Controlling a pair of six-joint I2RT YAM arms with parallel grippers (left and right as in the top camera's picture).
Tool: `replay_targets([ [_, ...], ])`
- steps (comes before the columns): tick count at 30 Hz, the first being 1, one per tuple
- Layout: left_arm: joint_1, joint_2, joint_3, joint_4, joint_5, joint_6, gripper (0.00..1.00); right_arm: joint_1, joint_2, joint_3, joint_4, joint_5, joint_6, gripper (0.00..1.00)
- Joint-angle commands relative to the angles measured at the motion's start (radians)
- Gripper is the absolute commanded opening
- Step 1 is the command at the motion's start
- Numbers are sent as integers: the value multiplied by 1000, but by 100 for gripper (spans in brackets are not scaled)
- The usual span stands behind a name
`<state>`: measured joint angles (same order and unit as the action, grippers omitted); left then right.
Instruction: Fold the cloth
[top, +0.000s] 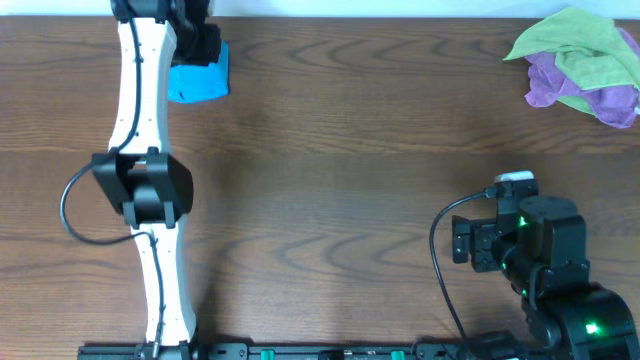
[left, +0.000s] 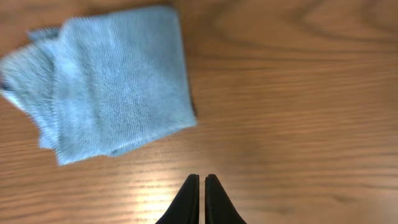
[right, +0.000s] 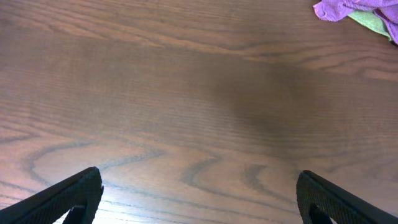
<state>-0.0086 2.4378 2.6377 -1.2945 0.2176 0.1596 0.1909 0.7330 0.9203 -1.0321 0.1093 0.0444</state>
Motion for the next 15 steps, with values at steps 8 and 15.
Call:
replay_targets([
  [8, -11, -202, 23, -89, -7, 21, 6, -8, 0, -5, -2, 6, 14, 99],
  [15, -13, -259, 23, -89, 32, 12, 6, -8, 0, -5, -2, 6, 14, 99],
])
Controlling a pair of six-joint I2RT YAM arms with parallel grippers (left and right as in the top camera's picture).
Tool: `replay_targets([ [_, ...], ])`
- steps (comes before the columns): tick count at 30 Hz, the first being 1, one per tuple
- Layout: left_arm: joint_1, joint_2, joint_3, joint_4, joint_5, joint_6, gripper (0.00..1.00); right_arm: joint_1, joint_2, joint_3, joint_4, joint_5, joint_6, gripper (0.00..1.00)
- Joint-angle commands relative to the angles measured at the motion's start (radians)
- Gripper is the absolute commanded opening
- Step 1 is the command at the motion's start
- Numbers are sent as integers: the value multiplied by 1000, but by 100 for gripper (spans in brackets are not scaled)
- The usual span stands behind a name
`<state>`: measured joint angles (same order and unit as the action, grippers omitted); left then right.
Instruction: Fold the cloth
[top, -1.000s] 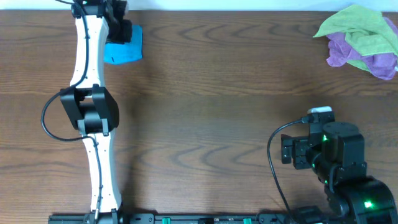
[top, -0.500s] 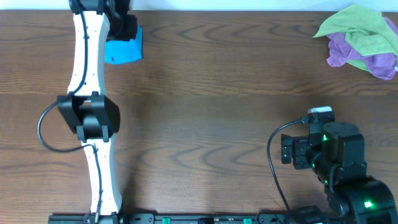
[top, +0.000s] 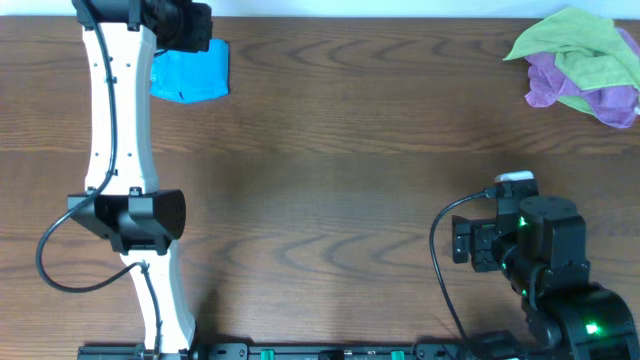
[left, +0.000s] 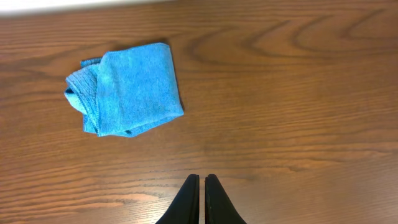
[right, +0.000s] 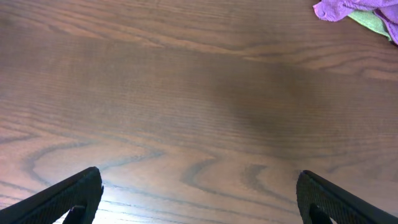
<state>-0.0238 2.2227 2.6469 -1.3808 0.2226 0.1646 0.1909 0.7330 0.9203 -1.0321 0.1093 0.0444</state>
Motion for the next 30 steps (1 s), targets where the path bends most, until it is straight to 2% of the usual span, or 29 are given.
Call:
replay_targets([
  [1, 3, -48, 14, -1, 51, 6, 10, -8, 0, -5, -2, 6, 14, 99],
  [3, 3, -60, 14, 3, 98, 0, 31, -8, 0, -5, -2, 6, 14, 99],
  [5, 3, -69, 14, 14, 111, -26, 45, -8, 0, -5, -2, 6, 14, 99],
  [8, 3, -84, 14, 23, 111, -34, 78, -8, 0, -5, -2, 6, 14, 99],
  [11, 3, -95, 14, 24, 106, -34, 98, -8, 0, -5, -2, 6, 14, 99],
  [12, 3, -97, 14, 24, 102, -34, 95, -8, 0, -5, -2, 6, 14, 99],
  [17, 3, -98, 14, 22, 24, -34, 95, -8, 0, -5, -2, 6, 14, 99],
  [30, 3, -98, 14, 34, -20, -35, 95, -8, 0, -5, -2, 6, 14, 99],
])
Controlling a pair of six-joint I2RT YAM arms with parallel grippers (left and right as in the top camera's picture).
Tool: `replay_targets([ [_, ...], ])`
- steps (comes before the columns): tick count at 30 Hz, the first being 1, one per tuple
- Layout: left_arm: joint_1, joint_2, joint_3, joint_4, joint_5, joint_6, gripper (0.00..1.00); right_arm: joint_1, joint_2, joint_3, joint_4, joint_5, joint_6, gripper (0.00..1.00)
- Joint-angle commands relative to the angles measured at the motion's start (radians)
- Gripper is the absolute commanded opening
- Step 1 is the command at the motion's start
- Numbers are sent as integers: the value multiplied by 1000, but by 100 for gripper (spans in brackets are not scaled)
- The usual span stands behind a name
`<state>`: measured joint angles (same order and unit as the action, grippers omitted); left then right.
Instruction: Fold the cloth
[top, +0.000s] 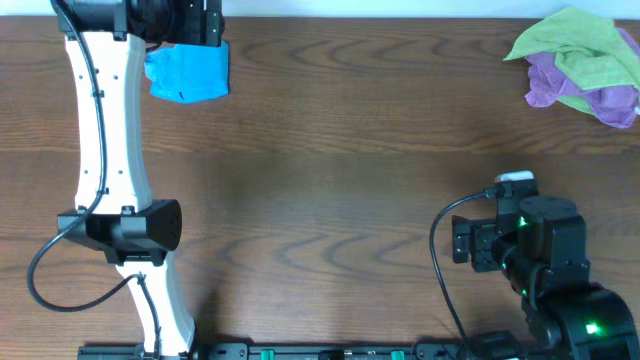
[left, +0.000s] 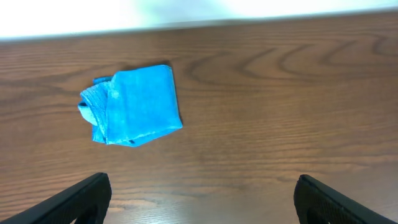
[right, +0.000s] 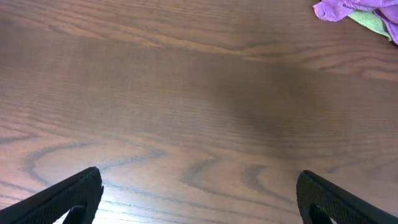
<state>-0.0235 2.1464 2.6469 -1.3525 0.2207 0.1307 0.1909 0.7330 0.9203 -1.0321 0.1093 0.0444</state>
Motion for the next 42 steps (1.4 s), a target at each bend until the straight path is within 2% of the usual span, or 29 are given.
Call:
replay_targets([
  [1, 3, -22, 13, 10, -18, -1, 95, -8, 0, -5, -2, 6, 14, 99],
  [8, 1, -25, 13, 31, -105, -1, 95, -8, 0, -5, -2, 6, 14, 99],
  [11, -4, -46, 11, 38, -155, -45, 95, -8, 0, -5, -2, 6, 14, 99],
  [20, -4, -232, -103, 57, -232, -65, 95, -8, 0, -5, -2, 6, 14, 99],
  [26, -3, -429, -383, 111, -295, -69, 95, -8, 0, -4, -2, 6, 14, 99],
  [31, -3, -631, -651, 155, -388, -164, 100, -8, 0, -5, -2, 6, 14, 99],
  [42, -3, -1098, -1046, 152, -498, -172, 98, -8, 0, -5, -2, 6, 14, 99],
])
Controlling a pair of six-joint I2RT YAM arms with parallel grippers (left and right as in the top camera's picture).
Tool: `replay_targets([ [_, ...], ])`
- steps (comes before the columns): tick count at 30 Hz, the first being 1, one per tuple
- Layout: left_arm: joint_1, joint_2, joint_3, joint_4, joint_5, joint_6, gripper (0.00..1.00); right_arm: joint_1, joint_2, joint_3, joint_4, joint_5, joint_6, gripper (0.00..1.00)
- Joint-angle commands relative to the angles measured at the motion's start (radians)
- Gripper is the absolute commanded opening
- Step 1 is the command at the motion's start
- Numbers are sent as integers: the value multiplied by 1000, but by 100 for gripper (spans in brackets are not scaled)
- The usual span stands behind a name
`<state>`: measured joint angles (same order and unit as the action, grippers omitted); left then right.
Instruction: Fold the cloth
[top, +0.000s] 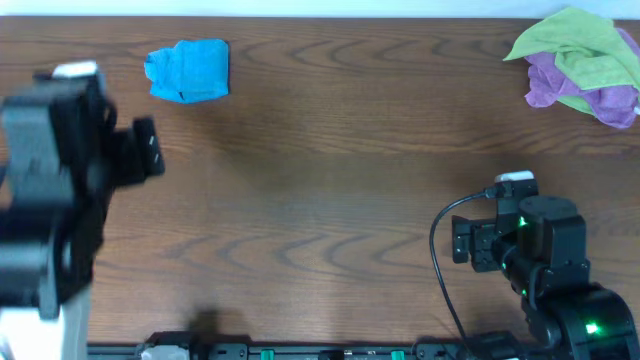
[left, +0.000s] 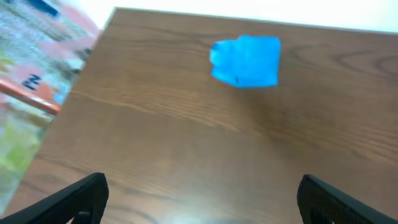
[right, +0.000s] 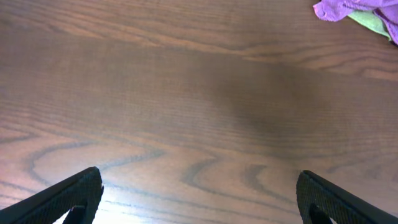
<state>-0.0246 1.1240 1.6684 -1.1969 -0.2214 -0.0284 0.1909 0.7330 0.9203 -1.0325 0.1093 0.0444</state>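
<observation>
A blue cloth (top: 188, 70), folded into a small square, lies alone at the table's far left; the left wrist view shows the blue cloth (left: 247, 60) near the far edge. My left gripper (left: 199, 202) is open and raised well back from it, its wrist housing (top: 60, 190) large and blurred at the left edge. My right gripper (right: 199, 199) is open over bare wood at the near right, its arm (top: 530, 255) low in the overhead view.
A heap of green and purple cloths (top: 582, 65) sits in the far right corner, and its edge (right: 357, 12) shows in the right wrist view. The table's left edge (left: 68, 99) runs close beside the left arm, with clutter beyond it.
My left arm has pulled back from the far left corner to the near left and sits higher. The blue cloth lies farther from the open left gripper. The right arm has not moved.
My left gripper was shut just above the table beside the folded blue cloth. It was then higher, still shut. Later it stood open above the cloth. Now it is open and drawn back toward the near left, with the cloth folded at the far left.
</observation>
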Motion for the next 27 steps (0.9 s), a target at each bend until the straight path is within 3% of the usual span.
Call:
replay_targets([
  [1, -2, -129, -105, -4, -64, -13, 98, -8, 0, -5, -1, 6, 14, 99],
  [11, -2, -530, -309, -67, -74, -13, 95, -8, 0, -5, -1, 6, 14, 99],
  [27, -2, -826, -455, -84, 24, -51, 95, -8, 0, -5, -1, 6, 14, 99],
])
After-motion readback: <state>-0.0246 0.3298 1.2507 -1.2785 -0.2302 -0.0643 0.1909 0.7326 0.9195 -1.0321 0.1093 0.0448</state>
